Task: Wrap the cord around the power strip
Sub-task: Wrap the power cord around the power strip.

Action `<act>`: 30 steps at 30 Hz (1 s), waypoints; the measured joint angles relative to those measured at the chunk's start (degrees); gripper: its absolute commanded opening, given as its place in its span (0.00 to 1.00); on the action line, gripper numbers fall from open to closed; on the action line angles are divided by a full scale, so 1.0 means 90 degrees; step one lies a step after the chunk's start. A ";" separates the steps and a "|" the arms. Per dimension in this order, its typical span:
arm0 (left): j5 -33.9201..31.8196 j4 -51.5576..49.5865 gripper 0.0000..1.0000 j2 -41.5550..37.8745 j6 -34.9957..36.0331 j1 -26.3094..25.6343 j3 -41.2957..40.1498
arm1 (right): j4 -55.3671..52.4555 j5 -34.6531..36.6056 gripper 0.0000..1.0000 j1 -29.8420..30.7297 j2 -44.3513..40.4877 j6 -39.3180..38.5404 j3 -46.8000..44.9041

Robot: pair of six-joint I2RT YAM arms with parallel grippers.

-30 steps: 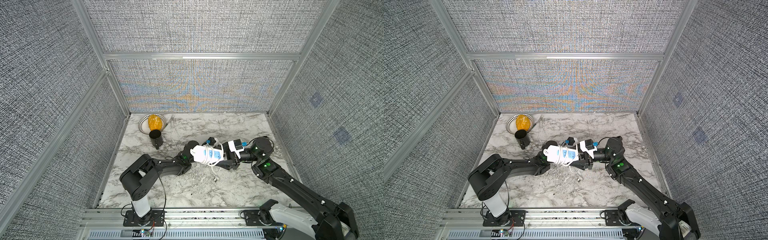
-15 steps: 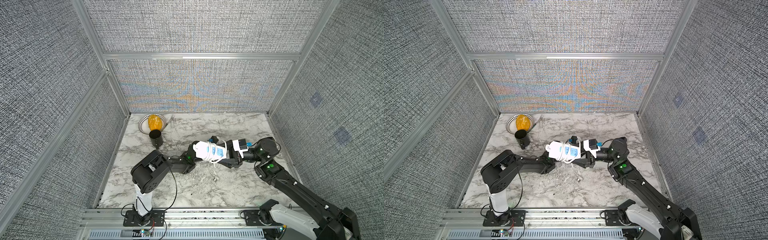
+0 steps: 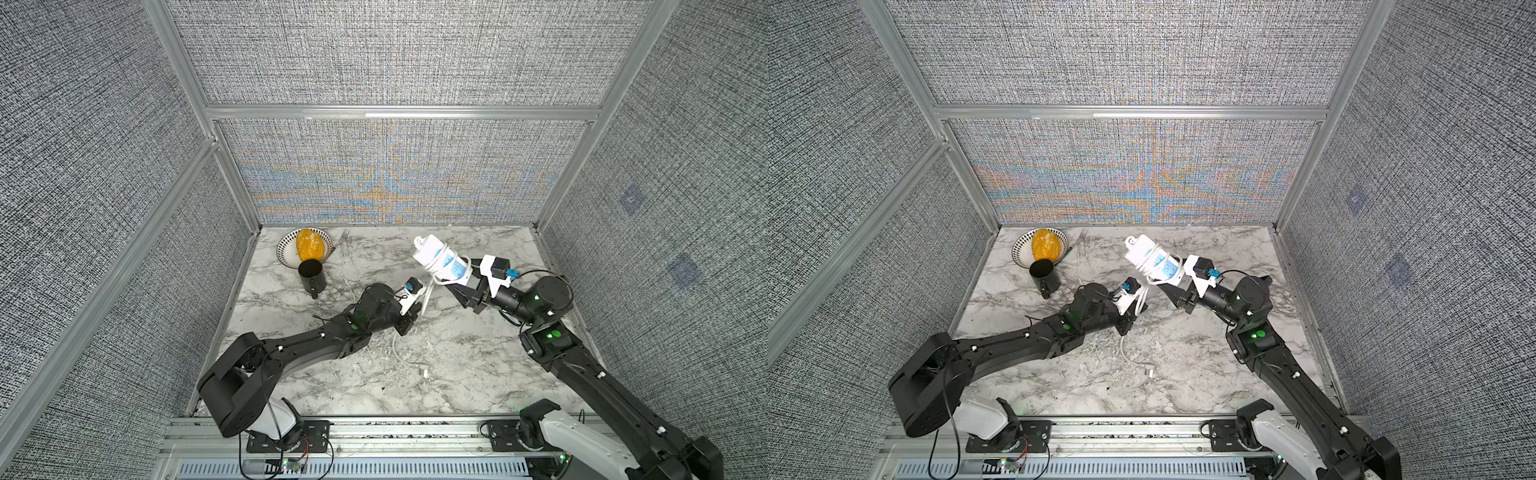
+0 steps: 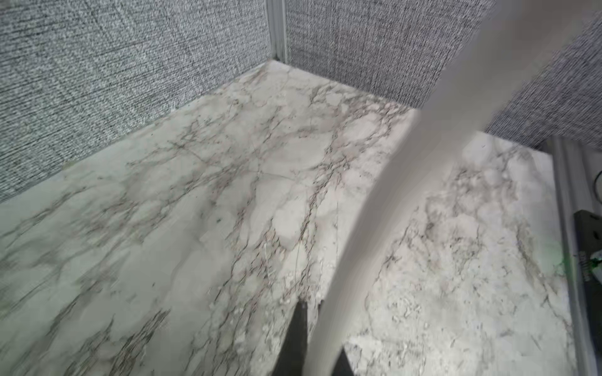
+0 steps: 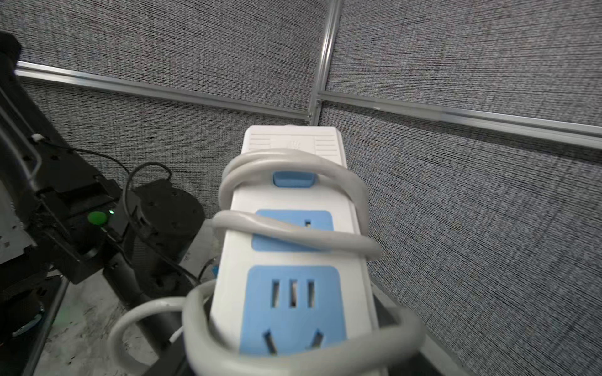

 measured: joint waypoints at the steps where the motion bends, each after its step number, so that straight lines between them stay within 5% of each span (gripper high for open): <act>1: -0.0168 -0.0289 0.02 -0.0102 0.0073 0.0000 0.0002 | 0.0056 0.0121 0.00 -0.0051 -0.0039 0.0027 -0.0058; 15: -0.2628 -0.3038 0.01 -0.0780 0.1251 0.0039 0.0515 | 0.0058 0.1445 0.00 -0.0255 -0.0216 0.0148 -0.0138; 30: -0.3507 -0.4408 0.01 -0.2142 0.2042 0.0185 0.0765 | -0.1256 0.3116 0.00 -0.0495 0.0092 -0.0330 0.0333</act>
